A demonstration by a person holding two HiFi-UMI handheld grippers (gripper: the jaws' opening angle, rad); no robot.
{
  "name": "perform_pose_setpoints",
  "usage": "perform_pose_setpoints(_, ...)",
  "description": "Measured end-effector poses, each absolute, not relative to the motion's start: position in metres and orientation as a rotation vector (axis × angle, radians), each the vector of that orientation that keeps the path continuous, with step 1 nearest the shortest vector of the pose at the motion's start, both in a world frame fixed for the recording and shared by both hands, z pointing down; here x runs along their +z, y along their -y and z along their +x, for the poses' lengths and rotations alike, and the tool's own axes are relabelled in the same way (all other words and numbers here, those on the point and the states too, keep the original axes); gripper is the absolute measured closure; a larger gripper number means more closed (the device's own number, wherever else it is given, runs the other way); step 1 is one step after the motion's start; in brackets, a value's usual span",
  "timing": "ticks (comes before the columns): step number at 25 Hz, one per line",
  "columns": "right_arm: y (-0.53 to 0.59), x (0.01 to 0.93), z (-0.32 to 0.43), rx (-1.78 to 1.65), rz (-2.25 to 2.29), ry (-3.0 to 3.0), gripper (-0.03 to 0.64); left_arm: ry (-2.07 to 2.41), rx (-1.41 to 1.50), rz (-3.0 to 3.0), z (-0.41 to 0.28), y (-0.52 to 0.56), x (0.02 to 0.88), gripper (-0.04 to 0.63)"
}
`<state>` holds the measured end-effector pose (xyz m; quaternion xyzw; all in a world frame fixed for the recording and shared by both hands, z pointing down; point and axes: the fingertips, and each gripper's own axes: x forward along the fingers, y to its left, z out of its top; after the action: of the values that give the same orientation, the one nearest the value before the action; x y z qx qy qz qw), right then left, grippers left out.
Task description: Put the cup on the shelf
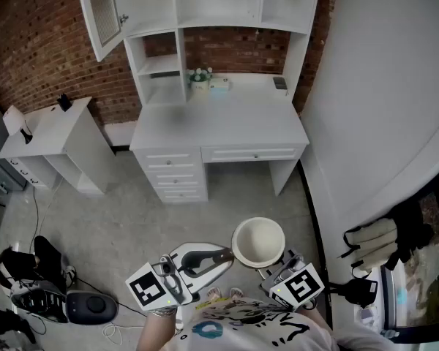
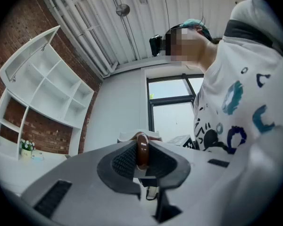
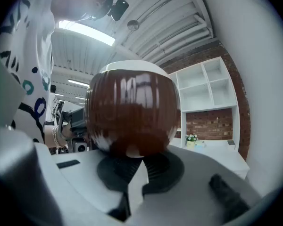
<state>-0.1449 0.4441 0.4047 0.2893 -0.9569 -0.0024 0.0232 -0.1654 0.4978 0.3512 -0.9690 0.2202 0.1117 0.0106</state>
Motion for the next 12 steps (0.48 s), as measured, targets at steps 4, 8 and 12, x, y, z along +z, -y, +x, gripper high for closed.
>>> perform_pose_setpoints(4,-0.442,0.403,-0.150,-0.012,0.899,2.962,0.591,-0.683,0.352,-3.021,-0.171,-0.495,0.349,0.538)
perform_pose_setpoints(8,-0.442,0.401,-0.153,-0.007,0.908,2.960,0.591,-0.675,0.357,-3.028,-0.174,-0.496,0.348,0.538)
perform_pose_setpoints(12,-0.445,0.403,-0.156,-0.005,0.902,2.949,0.591,-0.659,0.359,-3.038,-0.177,-0.498,0.348,0.538)
